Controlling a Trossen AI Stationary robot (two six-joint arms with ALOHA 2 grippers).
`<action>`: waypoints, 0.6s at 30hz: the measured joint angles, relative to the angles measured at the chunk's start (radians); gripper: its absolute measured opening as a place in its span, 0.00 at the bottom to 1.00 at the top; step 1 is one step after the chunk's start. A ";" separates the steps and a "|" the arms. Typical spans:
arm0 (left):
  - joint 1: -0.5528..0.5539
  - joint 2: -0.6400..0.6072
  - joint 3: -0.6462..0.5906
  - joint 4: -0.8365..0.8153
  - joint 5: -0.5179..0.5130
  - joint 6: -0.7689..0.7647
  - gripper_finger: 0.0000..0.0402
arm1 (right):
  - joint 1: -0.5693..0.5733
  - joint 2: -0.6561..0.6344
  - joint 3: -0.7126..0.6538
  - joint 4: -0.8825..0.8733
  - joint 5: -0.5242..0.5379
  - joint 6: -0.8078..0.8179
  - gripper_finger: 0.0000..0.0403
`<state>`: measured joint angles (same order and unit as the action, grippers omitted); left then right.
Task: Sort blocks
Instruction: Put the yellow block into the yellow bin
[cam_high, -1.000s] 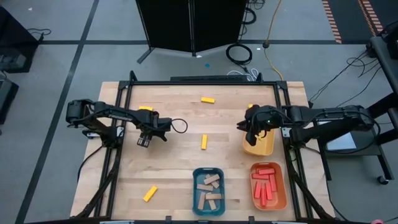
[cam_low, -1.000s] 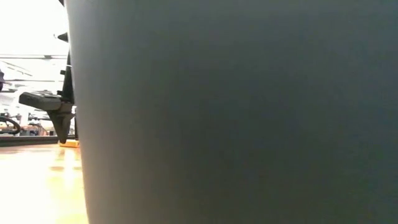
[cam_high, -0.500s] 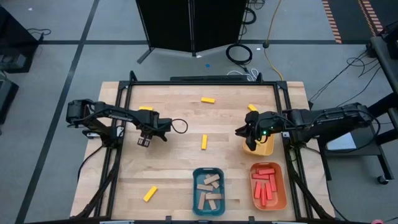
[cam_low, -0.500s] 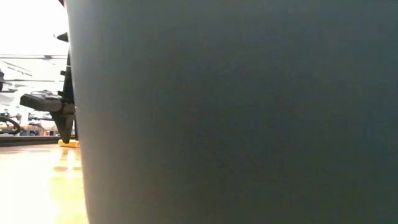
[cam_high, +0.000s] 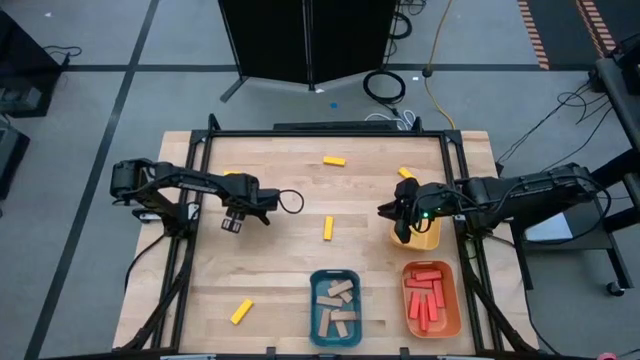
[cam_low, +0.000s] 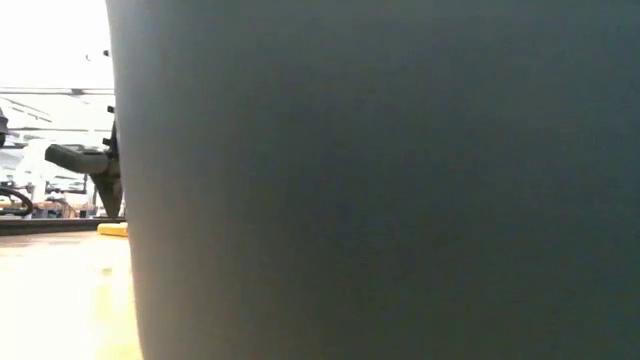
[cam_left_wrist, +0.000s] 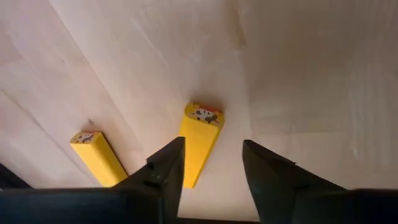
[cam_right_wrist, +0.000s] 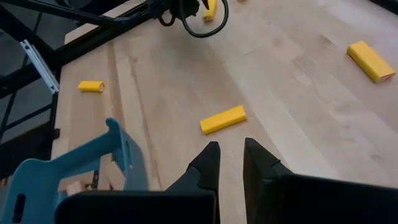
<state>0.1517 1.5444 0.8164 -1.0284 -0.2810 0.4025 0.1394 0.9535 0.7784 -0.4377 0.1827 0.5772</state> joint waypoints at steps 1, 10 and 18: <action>0.001 0.000 -0.007 0.011 -0.002 0.005 0.42 | 0.000 0.000 0.000 0.000 0.002 -0.004 0.00; 0.000 -0.002 -0.110 0.089 -0.034 0.073 0.65 | 0.000 0.000 0.000 -0.001 0.001 -0.019 0.00; 0.007 -0.009 -0.175 0.146 -0.016 0.105 0.54 | 0.000 0.000 0.000 -0.021 0.000 -0.025 0.00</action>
<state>0.1585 1.5353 0.6413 -0.8820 -0.2974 0.5074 0.1394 0.9533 0.7784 -0.4591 0.1829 0.5518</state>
